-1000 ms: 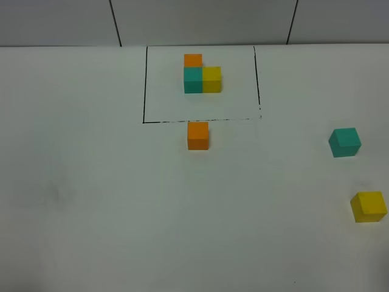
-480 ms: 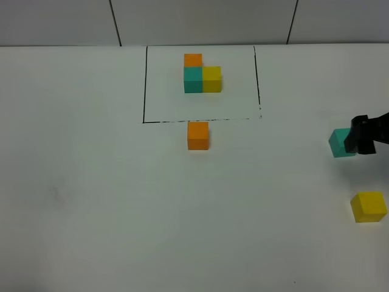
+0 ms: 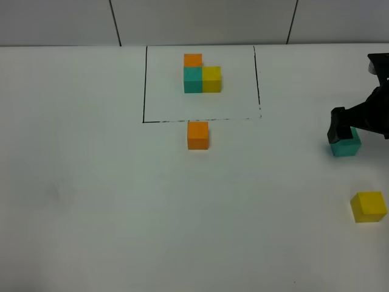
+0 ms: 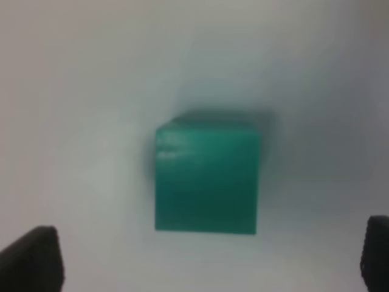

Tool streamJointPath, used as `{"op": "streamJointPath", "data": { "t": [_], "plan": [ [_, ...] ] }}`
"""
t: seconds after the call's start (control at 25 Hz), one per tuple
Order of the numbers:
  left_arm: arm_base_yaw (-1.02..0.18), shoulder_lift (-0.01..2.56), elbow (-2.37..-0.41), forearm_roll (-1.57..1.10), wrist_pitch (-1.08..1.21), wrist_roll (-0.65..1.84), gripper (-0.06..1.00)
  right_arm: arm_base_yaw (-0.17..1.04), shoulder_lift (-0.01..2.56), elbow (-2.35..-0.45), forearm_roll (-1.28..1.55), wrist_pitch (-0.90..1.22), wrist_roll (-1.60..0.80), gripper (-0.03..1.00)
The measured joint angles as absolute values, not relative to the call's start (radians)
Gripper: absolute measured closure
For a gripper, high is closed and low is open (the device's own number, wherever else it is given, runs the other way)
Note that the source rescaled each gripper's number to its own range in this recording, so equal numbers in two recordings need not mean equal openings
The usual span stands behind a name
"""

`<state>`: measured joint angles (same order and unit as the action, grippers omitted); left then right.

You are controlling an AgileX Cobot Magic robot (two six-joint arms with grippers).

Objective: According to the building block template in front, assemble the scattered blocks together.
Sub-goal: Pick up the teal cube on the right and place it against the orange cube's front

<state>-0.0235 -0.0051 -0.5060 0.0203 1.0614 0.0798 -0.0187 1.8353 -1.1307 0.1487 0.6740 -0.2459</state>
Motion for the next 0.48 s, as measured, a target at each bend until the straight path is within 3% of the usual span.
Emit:
{"op": "streamJointPath", "data": {
  "t": [0.32, 0.4, 0.48],
  "plan": [
    [-0.023, -0.005, -0.506, 0.02, 1.061, 0.08, 0.14, 0.014, 1.956, -1.172, 0.125, 0.613, -0.212, 0.05],
    [-0.023, -0.005, -0.506, 0.02, 1.061, 0.08, 0.14, 0.014, 1.981, -1.184, 0.123, 0.614, -0.2, 0.12],
    [-0.023, -0.005, -0.506, 0.02, 1.061, 0.08, 0.14, 0.014, 1.997, -1.192, 0.113, 0.615, -0.171, 0.28]
  ]
}}
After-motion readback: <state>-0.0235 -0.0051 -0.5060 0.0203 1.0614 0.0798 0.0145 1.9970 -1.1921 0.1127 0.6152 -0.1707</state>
